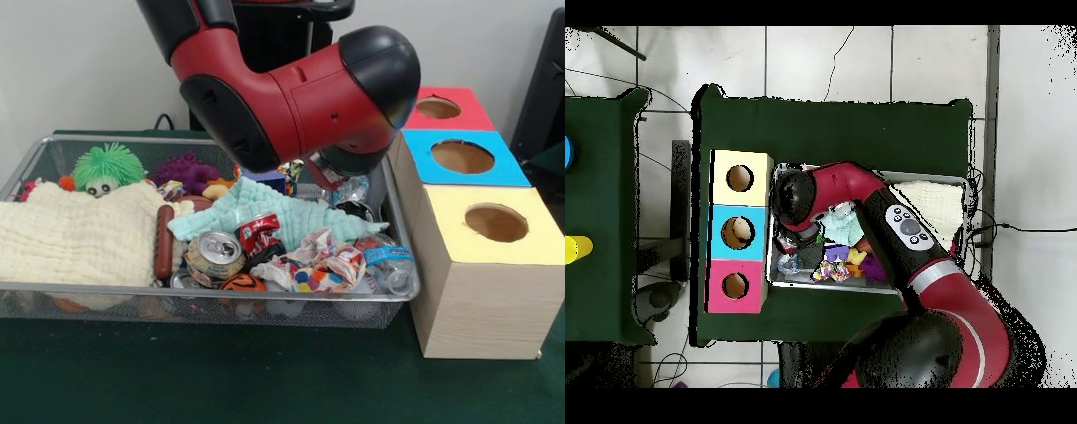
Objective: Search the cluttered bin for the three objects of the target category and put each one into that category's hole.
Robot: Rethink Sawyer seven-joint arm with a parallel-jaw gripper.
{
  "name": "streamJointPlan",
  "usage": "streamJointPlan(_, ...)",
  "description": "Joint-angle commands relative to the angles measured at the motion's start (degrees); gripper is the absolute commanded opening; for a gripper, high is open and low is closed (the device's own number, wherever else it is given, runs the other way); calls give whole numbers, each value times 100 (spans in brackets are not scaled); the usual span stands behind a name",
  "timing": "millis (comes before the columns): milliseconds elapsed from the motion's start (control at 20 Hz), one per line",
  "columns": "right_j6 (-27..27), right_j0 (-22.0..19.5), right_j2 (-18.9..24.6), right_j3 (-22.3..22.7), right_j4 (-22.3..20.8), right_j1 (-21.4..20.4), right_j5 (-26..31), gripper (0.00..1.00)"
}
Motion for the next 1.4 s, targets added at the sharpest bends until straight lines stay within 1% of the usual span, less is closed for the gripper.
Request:
streamJointPlan(50,-1985,-167,-196,-268,-463,307,175,0)
streamJointPlan(450,-1998,-186,-158,-318,-494,422,247,0)
streamJointPlan(750,-1958,-241,-63,-301,-386,594,115,0)
streamJointPlan(800,-1962,-251,-47,-301,-380,607,116,100)
streamJointPlan(950,-2035,-264,-26,-303,-382,618,138,100)
streamJointPlan(1400,-2035,-227,-26,-364,-388,621,266,100)
